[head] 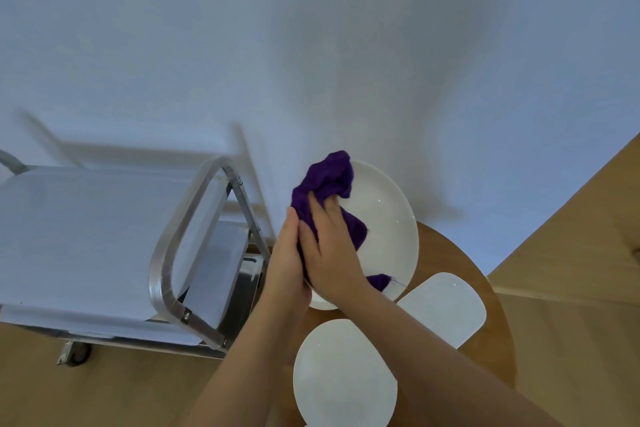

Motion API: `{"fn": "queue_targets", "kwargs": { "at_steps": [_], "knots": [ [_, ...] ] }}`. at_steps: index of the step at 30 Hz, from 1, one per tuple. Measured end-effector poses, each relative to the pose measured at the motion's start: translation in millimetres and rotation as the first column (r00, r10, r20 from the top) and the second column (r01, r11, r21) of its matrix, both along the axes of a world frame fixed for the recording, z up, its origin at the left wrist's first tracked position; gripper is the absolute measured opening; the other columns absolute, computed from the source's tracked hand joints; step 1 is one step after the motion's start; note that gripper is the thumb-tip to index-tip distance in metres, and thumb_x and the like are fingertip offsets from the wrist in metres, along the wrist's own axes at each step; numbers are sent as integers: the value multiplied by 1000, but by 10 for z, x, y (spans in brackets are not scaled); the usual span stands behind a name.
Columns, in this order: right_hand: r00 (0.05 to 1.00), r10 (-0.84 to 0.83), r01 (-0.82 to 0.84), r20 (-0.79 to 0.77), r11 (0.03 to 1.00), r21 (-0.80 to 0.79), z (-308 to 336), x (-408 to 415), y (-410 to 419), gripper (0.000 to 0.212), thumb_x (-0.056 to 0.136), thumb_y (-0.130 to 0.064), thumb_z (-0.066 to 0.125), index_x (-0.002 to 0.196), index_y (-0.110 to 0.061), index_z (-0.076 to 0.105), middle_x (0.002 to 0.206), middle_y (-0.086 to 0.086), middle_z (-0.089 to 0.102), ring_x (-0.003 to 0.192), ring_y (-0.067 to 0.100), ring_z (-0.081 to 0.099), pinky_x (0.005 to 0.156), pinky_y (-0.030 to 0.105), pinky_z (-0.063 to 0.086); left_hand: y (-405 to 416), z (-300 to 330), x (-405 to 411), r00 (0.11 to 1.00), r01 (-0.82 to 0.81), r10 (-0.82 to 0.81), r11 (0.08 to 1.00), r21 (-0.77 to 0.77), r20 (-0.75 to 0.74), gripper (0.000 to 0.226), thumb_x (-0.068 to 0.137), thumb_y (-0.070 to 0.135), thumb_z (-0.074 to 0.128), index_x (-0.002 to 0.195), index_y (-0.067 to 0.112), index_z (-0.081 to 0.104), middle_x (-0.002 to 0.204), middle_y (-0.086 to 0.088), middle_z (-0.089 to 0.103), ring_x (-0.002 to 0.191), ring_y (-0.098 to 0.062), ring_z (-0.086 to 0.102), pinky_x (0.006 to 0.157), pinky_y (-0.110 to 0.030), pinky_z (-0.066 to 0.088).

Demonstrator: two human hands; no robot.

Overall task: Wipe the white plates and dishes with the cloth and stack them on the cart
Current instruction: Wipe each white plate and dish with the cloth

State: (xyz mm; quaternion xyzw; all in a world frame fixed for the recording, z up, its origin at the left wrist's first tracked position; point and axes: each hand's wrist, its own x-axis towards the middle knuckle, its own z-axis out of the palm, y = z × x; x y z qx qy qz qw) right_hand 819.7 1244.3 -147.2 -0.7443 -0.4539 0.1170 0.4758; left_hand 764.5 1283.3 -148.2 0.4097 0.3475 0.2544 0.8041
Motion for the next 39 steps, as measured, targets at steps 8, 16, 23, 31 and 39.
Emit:
{"fn": "queue_targets", "kwargs": {
  "at_steps": [8,16,23,31,39],
  "knots": [
    [959,194,-156,209,970,-185,-369,115,-642,44,95,-27,44,138,-19,43,140,0,46,130,14,39,105,23,32,52,133,-141,969,41,32,958,-285,244,59,85,56,45,104,10,76,105,-14,73,90,-27,72,64,-36,59],
    [917,-48,183,395,932,-313,-634,593,-819,44,94,-20,52,135,-3,47,139,21,45,135,40,34,112,44,20,-43,3,-176,996,-6,3,1000,-30,-84,61,84,57,49,134,22,52,124,-6,65,113,-25,62,95,-46,49],
    [926,-205,305,318,902,-307,-585,638,-504,52,101,-25,33,148,-8,19,155,19,15,144,34,7,116,38,6,-138,-60,-152,960,140,-121,988,58,-253,49,96,54,38,134,25,51,126,-4,63,116,-25,59,103,-52,44],
    [993,-14,-10,-114,979,-206,-561,-82,-468,59,97,-34,39,148,-11,19,157,13,8,144,24,5,115,32,4,-281,-323,-161,932,99,-98,995,-15,-348,45,95,54,43,129,28,57,124,-3,64,119,-24,56,107,-48,40],
    [952,303,-233,36,798,-556,-1039,-258,-854,52,96,-27,47,144,-14,31,151,13,23,140,32,15,116,42,11,-226,-671,-473,964,-116,60,972,-205,-258,64,77,56,55,128,17,59,122,-18,64,114,-38,59,99,-57,46]
  ]
}}
